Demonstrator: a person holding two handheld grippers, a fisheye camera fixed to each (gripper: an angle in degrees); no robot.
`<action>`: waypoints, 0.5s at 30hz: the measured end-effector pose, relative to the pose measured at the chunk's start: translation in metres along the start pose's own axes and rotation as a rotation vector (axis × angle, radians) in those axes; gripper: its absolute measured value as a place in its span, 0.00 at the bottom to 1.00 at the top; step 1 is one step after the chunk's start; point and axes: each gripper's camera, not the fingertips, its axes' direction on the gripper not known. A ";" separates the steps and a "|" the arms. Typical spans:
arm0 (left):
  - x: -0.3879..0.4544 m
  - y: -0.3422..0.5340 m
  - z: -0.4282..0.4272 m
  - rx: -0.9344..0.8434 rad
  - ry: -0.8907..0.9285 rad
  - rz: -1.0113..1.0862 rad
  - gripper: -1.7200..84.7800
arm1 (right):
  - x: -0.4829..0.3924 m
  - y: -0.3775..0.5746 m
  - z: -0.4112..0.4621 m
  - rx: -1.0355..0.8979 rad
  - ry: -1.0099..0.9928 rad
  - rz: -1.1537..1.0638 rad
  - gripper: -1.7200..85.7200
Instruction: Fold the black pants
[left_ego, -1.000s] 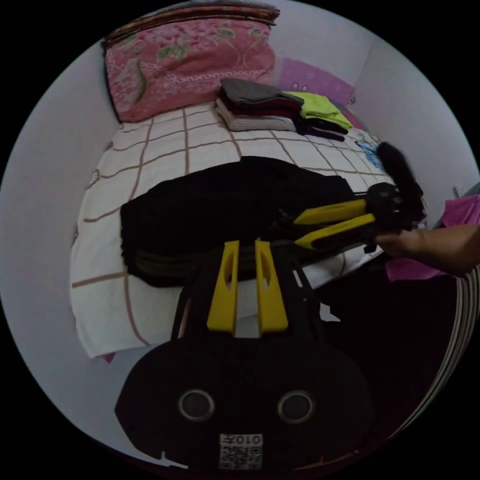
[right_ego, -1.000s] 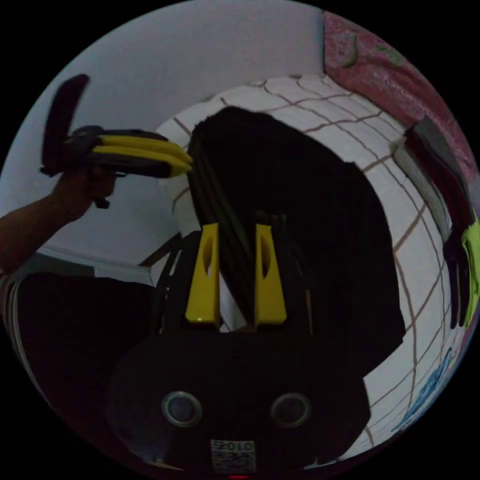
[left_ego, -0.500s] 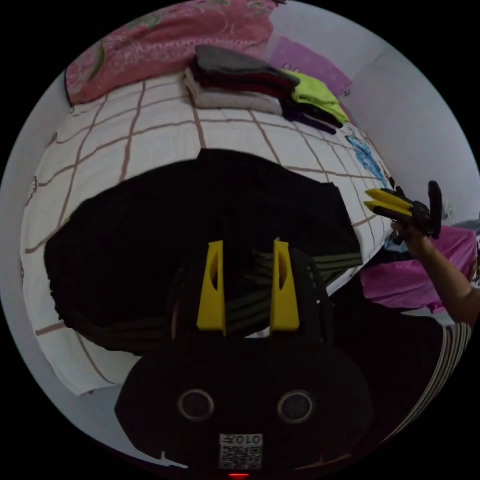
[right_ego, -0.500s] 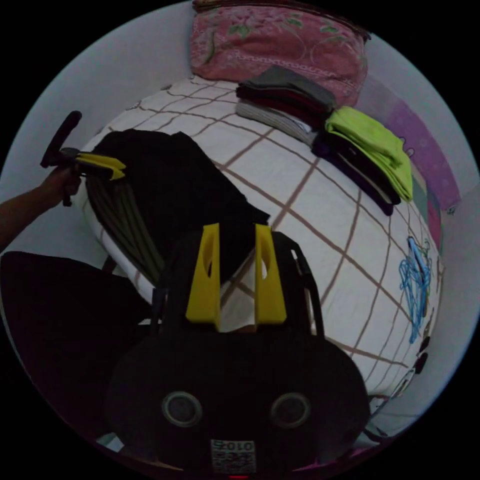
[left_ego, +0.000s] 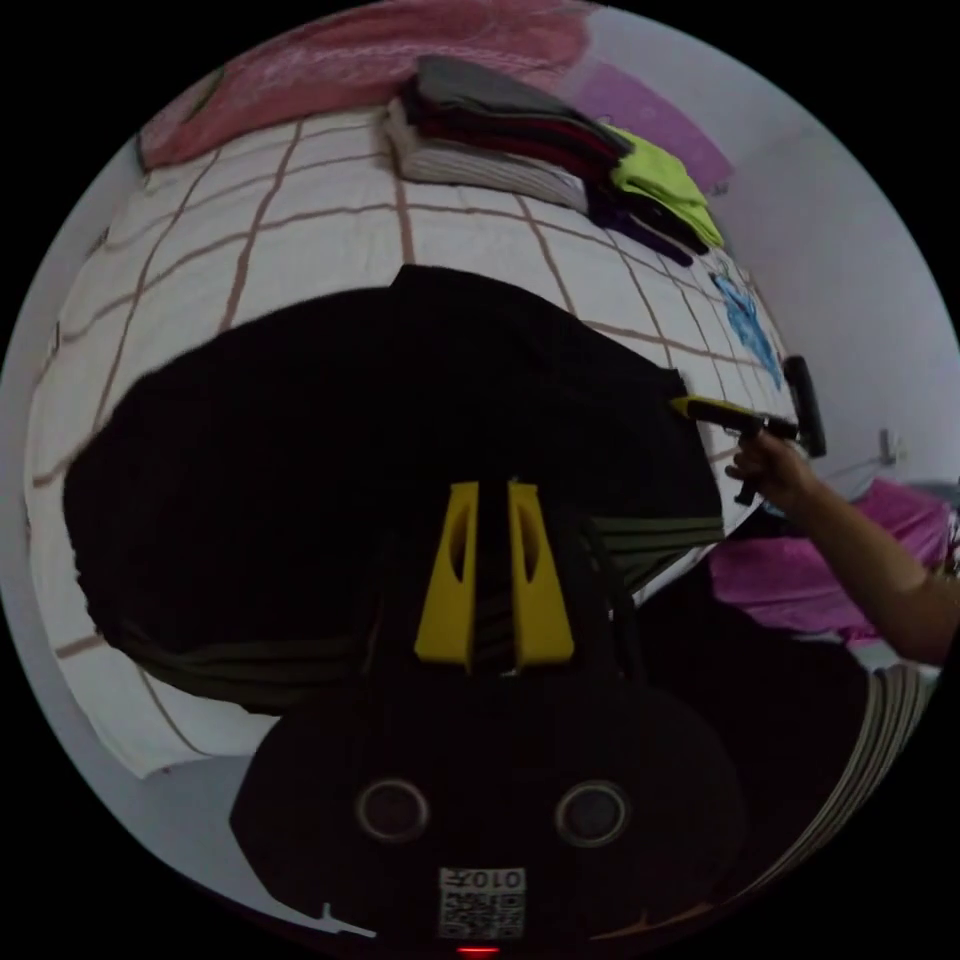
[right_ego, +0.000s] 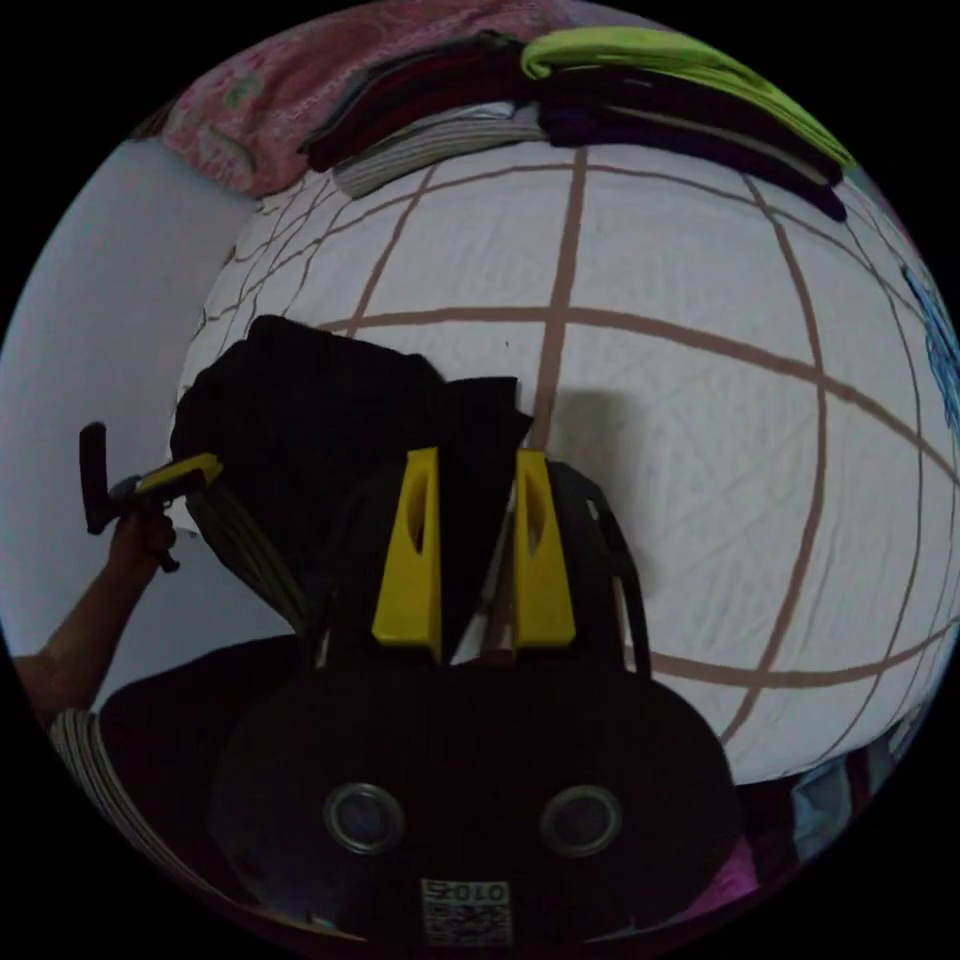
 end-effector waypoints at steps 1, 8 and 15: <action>0.004 -0.002 0.000 0.001 -0.027 0.041 0.07 | 0.000 0.002 -0.001 -0.001 0.007 0.026 0.11; 0.003 -0.013 0.009 0.011 -0.016 0.081 0.04 | 0.021 0.008 -0.037 0.035 -0.161 0.009 0.07; 0.027 -0.040 0.033 -0.004 0.003 0.122 0.03 | 0.044 0.011 -0.067 0.066 -0.103 0.006 0.06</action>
